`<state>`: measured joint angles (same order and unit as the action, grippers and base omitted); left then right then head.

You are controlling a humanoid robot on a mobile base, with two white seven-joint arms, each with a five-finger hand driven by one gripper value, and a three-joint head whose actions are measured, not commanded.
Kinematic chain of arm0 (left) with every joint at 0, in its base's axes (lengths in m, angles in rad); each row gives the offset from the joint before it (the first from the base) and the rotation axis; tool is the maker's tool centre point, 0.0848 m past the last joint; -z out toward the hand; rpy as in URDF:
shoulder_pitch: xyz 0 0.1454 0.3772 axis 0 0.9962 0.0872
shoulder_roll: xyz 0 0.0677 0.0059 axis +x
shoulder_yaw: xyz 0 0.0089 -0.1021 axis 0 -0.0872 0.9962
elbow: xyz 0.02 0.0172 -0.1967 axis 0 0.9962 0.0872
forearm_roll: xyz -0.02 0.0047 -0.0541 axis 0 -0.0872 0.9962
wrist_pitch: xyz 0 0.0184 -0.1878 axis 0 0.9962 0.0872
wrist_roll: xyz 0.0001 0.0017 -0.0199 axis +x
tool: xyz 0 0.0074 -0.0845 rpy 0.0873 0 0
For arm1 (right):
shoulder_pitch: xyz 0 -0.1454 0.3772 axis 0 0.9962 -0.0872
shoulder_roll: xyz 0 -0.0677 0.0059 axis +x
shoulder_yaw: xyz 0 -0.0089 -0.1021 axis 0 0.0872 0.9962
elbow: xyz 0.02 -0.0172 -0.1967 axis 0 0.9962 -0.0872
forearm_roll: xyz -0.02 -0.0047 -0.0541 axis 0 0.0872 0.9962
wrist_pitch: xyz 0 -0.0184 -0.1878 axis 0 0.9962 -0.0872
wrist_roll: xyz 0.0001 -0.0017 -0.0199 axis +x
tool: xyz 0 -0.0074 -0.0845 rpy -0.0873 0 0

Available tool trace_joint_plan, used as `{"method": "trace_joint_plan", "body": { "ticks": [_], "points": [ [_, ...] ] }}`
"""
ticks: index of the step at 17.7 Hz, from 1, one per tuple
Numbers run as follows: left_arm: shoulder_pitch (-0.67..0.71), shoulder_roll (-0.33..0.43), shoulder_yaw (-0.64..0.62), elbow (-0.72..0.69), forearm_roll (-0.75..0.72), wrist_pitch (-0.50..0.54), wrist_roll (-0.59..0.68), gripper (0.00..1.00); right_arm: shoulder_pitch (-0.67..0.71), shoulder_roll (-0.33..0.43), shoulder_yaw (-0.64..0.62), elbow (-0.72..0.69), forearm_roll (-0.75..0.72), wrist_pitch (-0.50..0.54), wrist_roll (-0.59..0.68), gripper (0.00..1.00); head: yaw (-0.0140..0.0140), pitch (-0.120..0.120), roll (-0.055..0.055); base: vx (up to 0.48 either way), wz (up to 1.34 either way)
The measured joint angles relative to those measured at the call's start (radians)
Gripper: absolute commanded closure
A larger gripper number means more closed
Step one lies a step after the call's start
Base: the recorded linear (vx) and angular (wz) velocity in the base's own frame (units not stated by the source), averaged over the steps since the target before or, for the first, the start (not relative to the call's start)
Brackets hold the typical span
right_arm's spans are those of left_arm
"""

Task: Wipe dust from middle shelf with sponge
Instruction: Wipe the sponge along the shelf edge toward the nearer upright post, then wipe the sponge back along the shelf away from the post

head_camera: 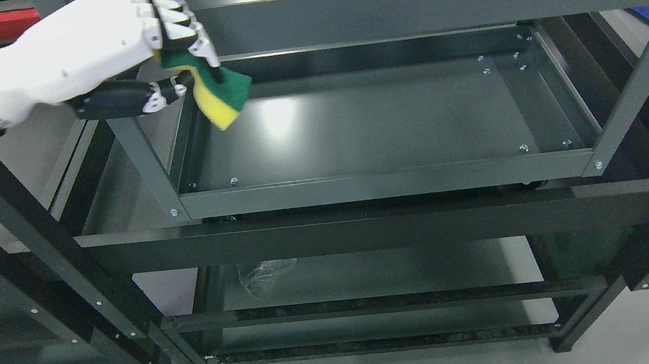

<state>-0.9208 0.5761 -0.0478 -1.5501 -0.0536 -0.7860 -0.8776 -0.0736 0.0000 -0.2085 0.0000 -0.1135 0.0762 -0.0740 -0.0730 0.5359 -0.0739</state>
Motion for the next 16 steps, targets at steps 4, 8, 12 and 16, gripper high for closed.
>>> {"method": "trace_joint_plan", "body": {
  "ticks": [4, 8, 12, 16],
  "points": [
    [0.06, 0.11, 0.076, -0.002, 0.047, 0.0, 0.006, 1.0, 0.0, 0.0, 0.0, 0.0, 0.0, 0.0, 0.0, 0.0, 0.0, 0.0, 0.0, 0.0, 0.0],
    [0.026, 0.111, 0.076, -0.003, 0.016, 0.001, 0.012, 0.99, 0.0, 0.0, 0.0, 0.0, 0.0, 0.0, 0.0, 0.0, 0.0, 0.0, 0.0, 0.0, 0.0],
    [-0.036, 0.006, 0.04, 0.001, -0.108, 0.001, 0.012, 0.99, 0.0, 0.0, 0.0, 0.0, 0.0, 0.0, 0.0, 0.0, 0.0, 0.0, 0.0, 0.0, 0.0],
    [-0.099, -0.172, -0.018, 0.024, -0.266, 0.002, 0.011, 1.0, 0.0, 0.0, 0.0, 0.0, 0.0, 0.0, 0.0, 0.0, 0.0, 0.0, 0.0, 0.0, 0.0]
  ]
}}
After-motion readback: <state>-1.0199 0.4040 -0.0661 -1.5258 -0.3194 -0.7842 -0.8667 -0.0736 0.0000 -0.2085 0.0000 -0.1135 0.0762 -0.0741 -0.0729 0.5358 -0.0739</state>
